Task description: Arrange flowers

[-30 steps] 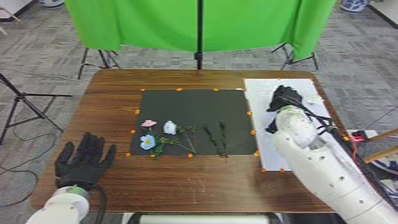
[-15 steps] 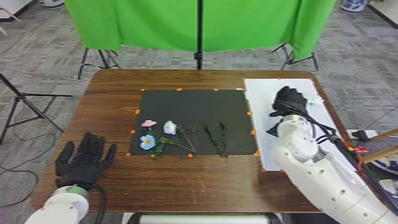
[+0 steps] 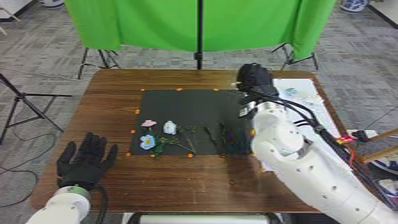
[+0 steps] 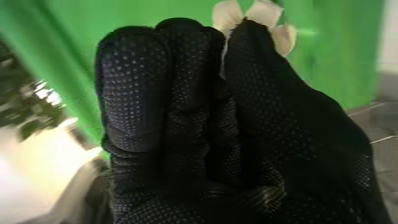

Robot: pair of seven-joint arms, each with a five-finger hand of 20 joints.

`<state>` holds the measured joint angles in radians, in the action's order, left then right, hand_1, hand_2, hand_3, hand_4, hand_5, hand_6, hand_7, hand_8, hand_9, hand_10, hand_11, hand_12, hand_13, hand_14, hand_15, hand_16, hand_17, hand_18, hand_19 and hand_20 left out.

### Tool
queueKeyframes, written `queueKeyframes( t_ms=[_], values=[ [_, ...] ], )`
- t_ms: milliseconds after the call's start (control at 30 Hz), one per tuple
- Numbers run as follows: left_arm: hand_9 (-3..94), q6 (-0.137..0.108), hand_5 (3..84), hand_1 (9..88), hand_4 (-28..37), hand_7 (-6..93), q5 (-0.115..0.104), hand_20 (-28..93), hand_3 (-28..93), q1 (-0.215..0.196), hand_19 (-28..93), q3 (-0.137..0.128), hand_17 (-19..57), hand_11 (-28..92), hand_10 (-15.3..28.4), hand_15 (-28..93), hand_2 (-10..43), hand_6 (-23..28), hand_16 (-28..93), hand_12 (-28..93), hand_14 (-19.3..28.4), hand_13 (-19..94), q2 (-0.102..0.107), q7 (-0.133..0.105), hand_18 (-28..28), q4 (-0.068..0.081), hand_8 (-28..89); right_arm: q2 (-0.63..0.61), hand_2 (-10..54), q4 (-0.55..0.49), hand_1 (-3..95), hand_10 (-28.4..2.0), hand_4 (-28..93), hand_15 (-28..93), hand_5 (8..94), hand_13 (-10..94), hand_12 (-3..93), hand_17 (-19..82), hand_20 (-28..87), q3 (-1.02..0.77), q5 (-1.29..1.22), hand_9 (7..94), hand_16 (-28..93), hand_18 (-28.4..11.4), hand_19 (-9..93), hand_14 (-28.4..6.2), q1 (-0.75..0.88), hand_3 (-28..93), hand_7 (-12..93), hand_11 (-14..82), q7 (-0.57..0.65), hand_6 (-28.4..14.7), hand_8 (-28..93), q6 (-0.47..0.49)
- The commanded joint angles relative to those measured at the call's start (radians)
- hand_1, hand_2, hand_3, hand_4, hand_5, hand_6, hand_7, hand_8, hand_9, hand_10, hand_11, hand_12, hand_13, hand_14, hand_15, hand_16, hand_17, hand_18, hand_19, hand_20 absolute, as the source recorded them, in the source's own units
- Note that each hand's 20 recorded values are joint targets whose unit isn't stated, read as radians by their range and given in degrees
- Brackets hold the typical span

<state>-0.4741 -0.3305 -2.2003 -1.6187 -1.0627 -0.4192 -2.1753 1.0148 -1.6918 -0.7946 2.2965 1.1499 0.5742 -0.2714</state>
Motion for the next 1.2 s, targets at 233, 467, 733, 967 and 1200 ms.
queueKeyframes(
  t_ms=[233, 467, 733, 967, 1200],
  values=[
    [47.2, -0.023, 49.6, 28.0, -28.3, 38.0, 0.017, 23, 75, 0.025, 45, 0.035, -3.3, 41, 15.1, 59, 18.4, 6.2, -6, 15, 15.3, 34, 0.006, 0.032, 15.6, 0.022, -17, 0.212, -9.5, 0.057, 64.9, -11.1, -28, 42, 67.2, 77, 50.4, 61, 7, 0.123, 0.053, 77.7, 42, -7.4, 82, -4.1, -0.032, 68, 42, 20.9, -0.050, -1.5, 11, 0.116],
    [47.2, -0.023, 49.7, 28.0, -28.3, 38.1, 0.010, 23, 76, 0.003, 45, 0.025, -3.3, 41, 15.1, 59, 18.4, 6.2, -6, 15, 15.3, 34, 0.004, 0.023, 15.6, 0.014, -17, 0.191, -9.5, 0.024, 64.6, -11.1, -28, 42, 66.9, 75, 49.9, 56, 11, 0.140, 0.045, 77.7, 42, -10.3, 86, -3.9, -0.004, 68, 43, 20.0, -0.041, -1.3, 11, 0.197],
    [47.3, -0.034, 49.7, 28.0, -28.3, 38.2, 0.008, 23, 76, -0.001, 45, 0.021, -3.3, 41, 15.1, 59, 18.4, 6.2, -6, 15, 15.4, 34, 0.001, 0.027, 15.6, 0.013, -17, 0.179, -9.5, 0.002, 64.1, -11.2, -28, 47, 66.7, 74, 50.3, 53, 16, 0.157, 0.071, 77.9, 42, -12.5, 89, -4.4, 0.035, 68, 43, 20.3, -0.048, -1.0, 11, 0.250],
    [47.5, -0.056, 50.0, 27.9, -28.3, 38.2, -0.004, 23, 76, -0.004, 45, 0.018, -3.2, 41, 15.1, 59, 18.4, 6.3, -6, 15, 15.5, 35, -0.003, 0.028, 15.6, 0.010, -17, 0.183, -9.5, -0.002, 63.8, -11.3, -28, 47, 66.6, 74, 50.0, 52, 17, 0.159, 0.067, 77.4, 42, -13.2, 89, -4.4, 0.052, 68, 43, 19.7, -0.039, -1.3, 10, 0.256],
    [47.8, -0.100, 50.3, 28.0, -28.3, 38.4, -0.025, 23, 76, -0.007, 45, 0.003, -3.2, 42, 15.2, 60, 18.5, 6.3, -7, 15, 15.7, 35, -0.009, 0.028, 15.6, 0.004, -17, 0.185, -9.5, -0.015, 64.2, -11.5, -28, 44, 66.0, 72, 45.5, 49, 19, 0.142, 0.064, 76.6, 42, -14.7, 87, -4.0, 0.072, 68, 37, 14.8, -0.031, -1.9, 7, 0.286]
  ],
)
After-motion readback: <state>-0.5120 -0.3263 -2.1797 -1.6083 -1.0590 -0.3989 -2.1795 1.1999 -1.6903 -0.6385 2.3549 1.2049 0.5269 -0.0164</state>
